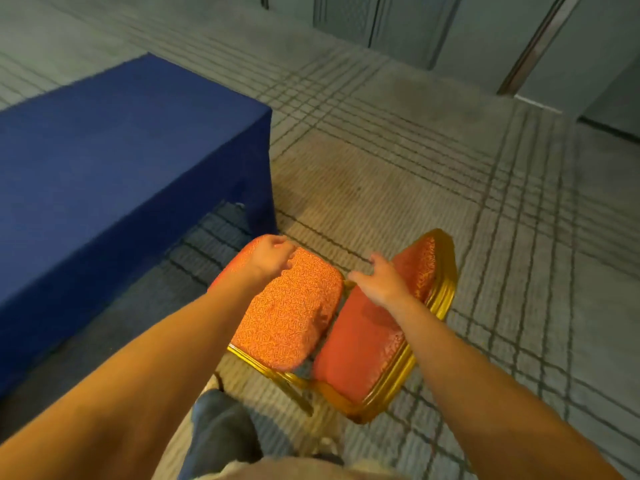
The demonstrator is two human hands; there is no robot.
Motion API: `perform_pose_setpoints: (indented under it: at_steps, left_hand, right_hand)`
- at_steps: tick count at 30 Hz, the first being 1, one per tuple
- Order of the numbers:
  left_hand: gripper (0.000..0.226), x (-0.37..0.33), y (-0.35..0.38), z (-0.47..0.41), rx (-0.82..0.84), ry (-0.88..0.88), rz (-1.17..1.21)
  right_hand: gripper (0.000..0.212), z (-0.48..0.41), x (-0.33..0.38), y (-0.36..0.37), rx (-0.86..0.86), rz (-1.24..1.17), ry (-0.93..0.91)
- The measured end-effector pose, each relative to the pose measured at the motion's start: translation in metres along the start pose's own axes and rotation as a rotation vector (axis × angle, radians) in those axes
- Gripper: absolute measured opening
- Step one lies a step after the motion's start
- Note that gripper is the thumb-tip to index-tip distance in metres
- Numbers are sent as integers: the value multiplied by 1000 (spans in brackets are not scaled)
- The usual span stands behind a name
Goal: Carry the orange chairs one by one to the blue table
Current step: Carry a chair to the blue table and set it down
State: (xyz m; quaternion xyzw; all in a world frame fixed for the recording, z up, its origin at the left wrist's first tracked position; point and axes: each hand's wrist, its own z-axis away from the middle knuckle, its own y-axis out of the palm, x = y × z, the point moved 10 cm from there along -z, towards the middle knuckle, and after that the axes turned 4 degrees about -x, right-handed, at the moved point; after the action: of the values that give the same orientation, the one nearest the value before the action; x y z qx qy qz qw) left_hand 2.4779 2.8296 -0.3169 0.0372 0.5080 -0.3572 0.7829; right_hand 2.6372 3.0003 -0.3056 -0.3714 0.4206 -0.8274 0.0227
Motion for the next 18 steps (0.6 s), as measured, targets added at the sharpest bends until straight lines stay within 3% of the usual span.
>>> perform_pose_setpoints:
  at_steps: [3, 7, 18]
  left_hand:
    - [27, 9, 4, 30, -75, -25, 47]
    - [48, 12, 15, 60, -136, -48, 58]
    - [50, 27, 43, 104, -305, -66, 144]
  right_hand:
    - [65, 8, -3, -7, 96, 62, -59]
    - [79, 13, 3, -17, 176, 99, -156]
    - [62, 12, 20, -36, 256, 441, -377]
